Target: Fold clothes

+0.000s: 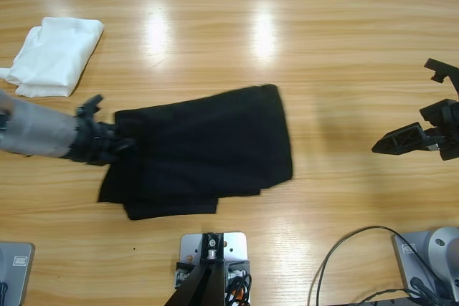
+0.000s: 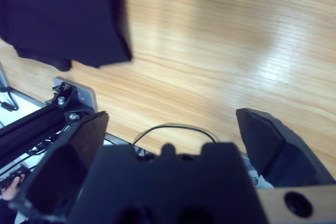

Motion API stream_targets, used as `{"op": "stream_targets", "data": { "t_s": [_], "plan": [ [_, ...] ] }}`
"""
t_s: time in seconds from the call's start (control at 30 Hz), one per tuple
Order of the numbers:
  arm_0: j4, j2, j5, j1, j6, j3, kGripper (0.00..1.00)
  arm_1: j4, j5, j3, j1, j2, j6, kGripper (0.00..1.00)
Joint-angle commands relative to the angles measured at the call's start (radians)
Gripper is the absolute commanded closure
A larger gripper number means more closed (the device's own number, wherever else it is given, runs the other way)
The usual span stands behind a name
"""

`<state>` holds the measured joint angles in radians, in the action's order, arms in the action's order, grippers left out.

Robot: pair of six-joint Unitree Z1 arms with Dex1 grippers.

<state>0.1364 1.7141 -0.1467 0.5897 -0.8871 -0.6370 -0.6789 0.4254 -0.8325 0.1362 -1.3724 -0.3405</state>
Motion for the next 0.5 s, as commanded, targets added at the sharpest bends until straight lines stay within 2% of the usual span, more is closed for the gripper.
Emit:
{"op": "stream_targets", "data": {
  "t_s": [0.03, 0.27, 0.5],
  "plan": [
    [0.402, -0.134, 0.035, -0.088, 0.051, -0.090, 1.000, 0.076, 0.023, 0.071, 0.010, -0.073, 0.006, 0.000],
    [0.623, -0.104, 0.053, -0.081, 0.078, -0.419, 1.000, 0.107, 0.045, 0.104, 0.011, -0.095, 0.006, 0.000],
    [0.693, 0.016, 0.045, 0.049, 0.068, -0.621, 1.000, 0.130, 0.050, 0.104, 0.011, -0.117, 0.006, 0.000]
  ]
}}
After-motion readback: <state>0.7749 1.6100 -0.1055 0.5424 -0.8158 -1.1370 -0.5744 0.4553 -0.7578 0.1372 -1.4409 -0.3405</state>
